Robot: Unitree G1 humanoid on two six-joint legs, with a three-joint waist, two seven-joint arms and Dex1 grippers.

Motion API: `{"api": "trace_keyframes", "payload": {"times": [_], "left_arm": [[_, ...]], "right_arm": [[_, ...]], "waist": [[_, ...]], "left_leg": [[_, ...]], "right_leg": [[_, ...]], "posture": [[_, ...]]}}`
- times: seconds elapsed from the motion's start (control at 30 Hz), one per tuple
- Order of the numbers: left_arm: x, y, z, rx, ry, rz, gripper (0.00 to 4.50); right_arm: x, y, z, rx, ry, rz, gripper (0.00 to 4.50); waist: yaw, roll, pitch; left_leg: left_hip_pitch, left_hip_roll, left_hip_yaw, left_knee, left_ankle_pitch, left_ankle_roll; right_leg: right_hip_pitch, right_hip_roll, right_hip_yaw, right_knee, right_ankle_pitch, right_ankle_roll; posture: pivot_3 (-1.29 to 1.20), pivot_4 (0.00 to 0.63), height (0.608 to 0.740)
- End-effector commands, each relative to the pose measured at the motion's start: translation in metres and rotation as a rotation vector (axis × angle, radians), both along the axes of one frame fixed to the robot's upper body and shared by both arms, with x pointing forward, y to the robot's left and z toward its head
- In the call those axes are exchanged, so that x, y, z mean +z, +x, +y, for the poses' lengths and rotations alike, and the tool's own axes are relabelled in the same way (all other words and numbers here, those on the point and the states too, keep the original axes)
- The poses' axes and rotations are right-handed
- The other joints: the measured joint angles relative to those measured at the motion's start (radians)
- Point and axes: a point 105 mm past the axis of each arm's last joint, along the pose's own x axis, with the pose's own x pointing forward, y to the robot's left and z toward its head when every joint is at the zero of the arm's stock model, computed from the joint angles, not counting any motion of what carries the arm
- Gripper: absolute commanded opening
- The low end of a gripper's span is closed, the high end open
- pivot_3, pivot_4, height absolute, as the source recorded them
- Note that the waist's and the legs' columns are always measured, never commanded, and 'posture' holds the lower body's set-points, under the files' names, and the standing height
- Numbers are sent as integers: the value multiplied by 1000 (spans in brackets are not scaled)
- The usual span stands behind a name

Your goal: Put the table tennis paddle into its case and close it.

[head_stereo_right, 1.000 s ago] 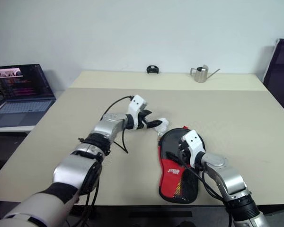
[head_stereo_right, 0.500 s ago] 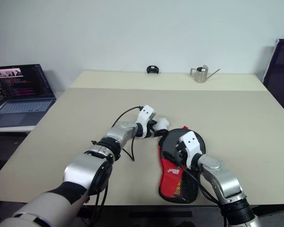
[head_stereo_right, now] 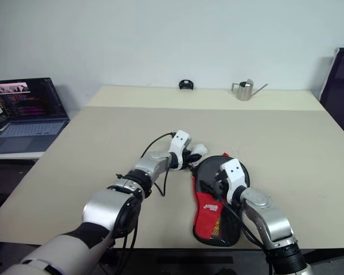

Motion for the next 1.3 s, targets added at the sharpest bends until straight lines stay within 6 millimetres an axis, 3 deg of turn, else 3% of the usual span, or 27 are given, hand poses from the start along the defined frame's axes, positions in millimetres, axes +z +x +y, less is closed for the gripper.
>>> {"api": "trace_keyframes", "payload": {"times": [0.03, 0.37, 0.6, 0.73, 1.0, 1.3], "left_arm": [[-11, -4, 3, -16, 27, 27, 254], [17, 3, 27, -46, -24, -48, 253], [36, 4, 39, -88, -46, -92, 253], [45, 4, 36, -119, -42, -112, 253], [43, 10, 28, -86, 63, -161, 253], [55, 19, 16, -32, 126, -237, 253]], "right_arm": [[3, 0, -7, -17, -7, -4, 4500], [-7, 3, -1, 36, -57, 20, 4500], [-32, 6, 10, 92, -123, 94, 4500], [-47, 8, 13, 111, -160, 135, 4500], [-61, 11, 9, 43, -172, 179, 4500], [-71, -2, 1, -1, -175, 222, 4500]], "waist": [[0, 0, 0], [-5, 0, 0], [-4, -2, -1], [-4, -6, -4], [-4, -10, -7], [-2, -11, -8]], "left_leg": [[0, 0, 0, 0, 0, 0], [3, 0, 2, 0, 0, 0], [4, 0, 1, 0, 0, 0], [5, 0, 1, 0, 0, 0], [13, 1, 2, 0, 0, 1], [13, 0, 1, 0, 0, 0]], "right_leg": [[0, 0, 0, 0, 0, 0], [-1, 1, 0, 4, 0, 0], [0, 1, 0, 6, 0, 0], [0, 1, 0, 7, 0, 0], [5, 1, 1, 10, 0, 0], [6, 0, 1, 11, 0, 0]], "posture": [[0, 150, 740], [0, 150, 740], [0, 150, 740], [0, 150, 740], [0, 150, 740], [0, 150, 740]]}}
